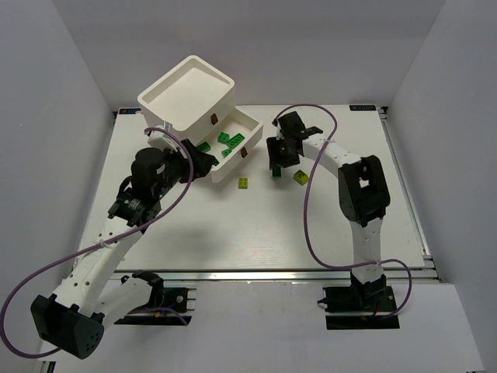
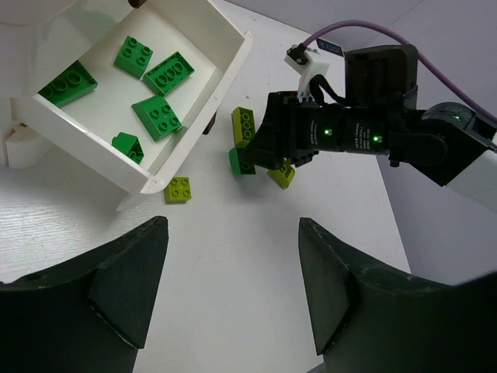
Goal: Sort the legos into containers by color
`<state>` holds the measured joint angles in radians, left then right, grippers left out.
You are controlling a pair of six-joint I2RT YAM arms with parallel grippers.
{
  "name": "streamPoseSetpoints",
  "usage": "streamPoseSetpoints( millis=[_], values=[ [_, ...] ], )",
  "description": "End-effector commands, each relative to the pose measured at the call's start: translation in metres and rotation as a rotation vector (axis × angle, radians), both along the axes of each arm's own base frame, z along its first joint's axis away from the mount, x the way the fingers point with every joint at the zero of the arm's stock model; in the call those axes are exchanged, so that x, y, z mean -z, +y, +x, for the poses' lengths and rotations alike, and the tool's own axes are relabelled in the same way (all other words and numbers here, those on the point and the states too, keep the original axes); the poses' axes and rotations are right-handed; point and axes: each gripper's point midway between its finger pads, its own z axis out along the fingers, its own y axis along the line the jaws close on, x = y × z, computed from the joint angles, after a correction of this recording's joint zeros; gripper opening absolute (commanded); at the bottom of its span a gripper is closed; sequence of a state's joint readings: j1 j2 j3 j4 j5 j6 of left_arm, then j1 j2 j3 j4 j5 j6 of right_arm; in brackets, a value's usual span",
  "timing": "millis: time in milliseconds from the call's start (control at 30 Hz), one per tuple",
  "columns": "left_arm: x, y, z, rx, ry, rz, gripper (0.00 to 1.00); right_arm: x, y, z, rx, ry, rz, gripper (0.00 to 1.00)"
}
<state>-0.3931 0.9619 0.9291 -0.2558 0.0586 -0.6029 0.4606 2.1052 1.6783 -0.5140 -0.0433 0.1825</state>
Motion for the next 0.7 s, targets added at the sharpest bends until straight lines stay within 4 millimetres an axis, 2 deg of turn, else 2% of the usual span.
streamPoseSetpoints(
  millis=[0, 133, 267, 433, 500, 533, 600, 633, 667],
  values=[
    [-0.009, 0.004, -0.004, -0.014, -0.02, -0.005, 0.78, 0.005, 0.001, 0.002, 0.021, 0.01, -0.023, 0.6],
    [-0.01, 0.004, -0.003, -0.016, -0.02, -0.005, 0.78, 0.017, 0.003, -0.001, 0.029, 0.039, -0.017, 0.6],
    [-0.011, 0.005, -0.003, -0.02, -0.019, -0.003, 0.78, 0.02, 0.01, 0.0, 0.02, 0.04, -0.017, 0.58],
    [-0.012, 0.004, -0.002, -0.02, -0.021, -0.003, 0.78, 0.021, 0.009, 0.001, 0.006, 0.03, -0.037, 0.36],
    [-0.012, 0.004, -0.001, -0.02, -0.02, -0.004, 0.78, 0.01, 0.008, 0.002, -0.022, 0.013, -0.034, 0.28],
    [-0.013, 0.004, -0.001, -0.02, -0.023, -0.005, 0.78, -0.006, 0.008, 0.003, -0.033, -0.012, -0.017, 0.26],
    [-0.011, 0.004, -0.002, -0.019, -0.02, -0.004, 0.78, -0.024, 0.013, 0.0, -0.104, -0.052, 0.029, 0.22],
    [-0.011, 0.004, -0.001, -0.019, -0.023, -0.006, 0.78, -0.055, 0.022, -0.002, -0.152, -0.123, 0.08, 0.22],
    [-0.011, 0.003, -0.002, -0.017, -0.025, -0.007, 0.78, -0.079, 0.029, 0.005, -0.191, -0.205, 0.135, 0.21]
  ],
)
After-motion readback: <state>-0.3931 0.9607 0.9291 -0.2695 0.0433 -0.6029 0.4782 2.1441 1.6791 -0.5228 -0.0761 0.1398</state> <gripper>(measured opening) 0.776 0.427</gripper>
